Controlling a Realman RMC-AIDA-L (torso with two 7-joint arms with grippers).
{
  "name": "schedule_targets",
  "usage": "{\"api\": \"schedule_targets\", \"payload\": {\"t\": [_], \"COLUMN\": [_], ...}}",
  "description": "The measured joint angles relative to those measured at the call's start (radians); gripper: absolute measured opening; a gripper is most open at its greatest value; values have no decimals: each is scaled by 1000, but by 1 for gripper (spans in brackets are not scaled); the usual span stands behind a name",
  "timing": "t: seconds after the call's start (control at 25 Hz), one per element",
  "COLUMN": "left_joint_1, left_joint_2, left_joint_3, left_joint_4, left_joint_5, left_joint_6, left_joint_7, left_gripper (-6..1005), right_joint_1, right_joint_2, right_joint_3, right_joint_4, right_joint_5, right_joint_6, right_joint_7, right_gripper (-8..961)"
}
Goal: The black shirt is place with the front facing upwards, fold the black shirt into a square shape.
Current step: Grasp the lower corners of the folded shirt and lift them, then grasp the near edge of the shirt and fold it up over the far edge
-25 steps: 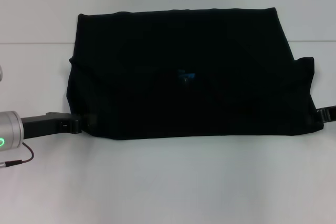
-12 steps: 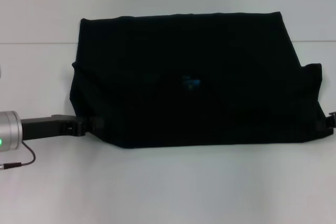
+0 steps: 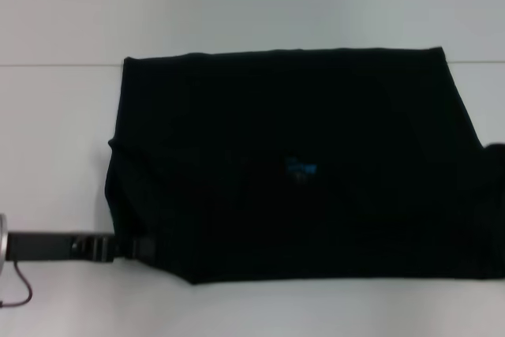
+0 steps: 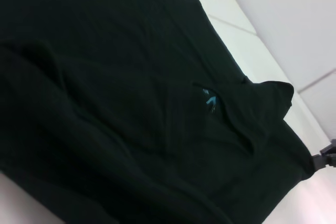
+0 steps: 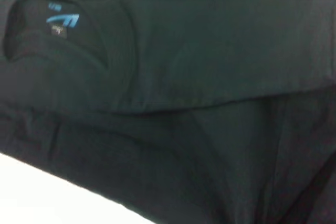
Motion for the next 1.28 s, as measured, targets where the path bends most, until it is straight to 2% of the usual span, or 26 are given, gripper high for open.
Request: {"api": "schedule_targets", "payload": {"t": [0.24,0.6,0.84,0.96,1.24,1.28], "left_joint_1": [18,-3,-22,-36,-67,-70], "left_joint_2": [2,16,21,31,51,54], "left_joint_3": [-44,-49,-57,-87,-179,-190], "left_joint_4": [16,36,32,29,6,-1], "left_joint_5": [113,235,219,191,96,78], "left_joint_6": [102,271,261,255,163,137], "left_joint_7": [-20,-15,-17,-17,-37,-54], "left_gripper": [26,27,26,26,27,27], "right_joint_1": [-29,-43,-42,-36,-30,-26], "right_joint_2": [4,8,9,8,-19,-33], "right_joint_3": [-4,-10,8,60,180,220], "right_joint_4": [0,14,14,14,28,55], "right_joint_5": [-90,-116,-111,-95,58,118], "right_joint_6": [-118,-165,-164,-166,-177,-152], "right_joint_7": [-33,-83,-85,-86,-77,-62], "right_gripper": [23,24,25,25,26,26]}}
